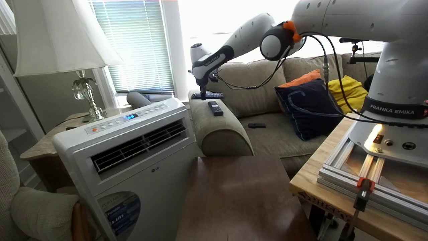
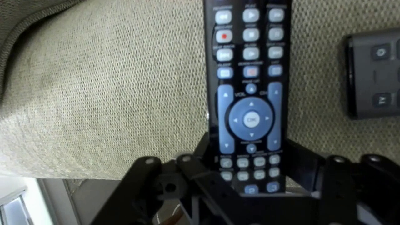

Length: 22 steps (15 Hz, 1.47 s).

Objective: Pick up the black remote on the table and put it on the sofas armrest

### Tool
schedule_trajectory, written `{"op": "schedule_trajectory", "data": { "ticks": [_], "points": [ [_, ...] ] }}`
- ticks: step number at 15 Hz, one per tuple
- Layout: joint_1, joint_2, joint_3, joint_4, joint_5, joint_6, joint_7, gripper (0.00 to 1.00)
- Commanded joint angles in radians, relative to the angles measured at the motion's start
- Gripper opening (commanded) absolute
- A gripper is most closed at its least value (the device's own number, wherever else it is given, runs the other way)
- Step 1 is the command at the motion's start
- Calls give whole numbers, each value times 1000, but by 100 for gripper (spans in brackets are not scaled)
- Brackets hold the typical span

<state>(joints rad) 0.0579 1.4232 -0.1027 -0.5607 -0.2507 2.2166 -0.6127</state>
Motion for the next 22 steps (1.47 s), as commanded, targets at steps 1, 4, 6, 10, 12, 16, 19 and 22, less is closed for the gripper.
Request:
{"op": "schedule_trajectory", "data": {
  "ticks": [1, 4, 6, 10, 12, 16, 19, 22],
  "points": [
    [15, 28, -32, 22, -18, 46, 51, 26],
    [25, 33, -47, 19, -16, 52, 65, 26],
    [30, 34, -55, 18, -15, 49, 72, 26],
    [41, 33, -71, 14, -14, 37, 91, 26],
    [43, 35, -79, 13, -11, 37, 105, 26],
    [46, 42, -85, 9, -7, 32, 123, 26],
    [47, 45, -85, 10, -6, 31, 131, 26],
    [50, 45, -87, 9, -7, 26, 145, 26]
  ]
}}
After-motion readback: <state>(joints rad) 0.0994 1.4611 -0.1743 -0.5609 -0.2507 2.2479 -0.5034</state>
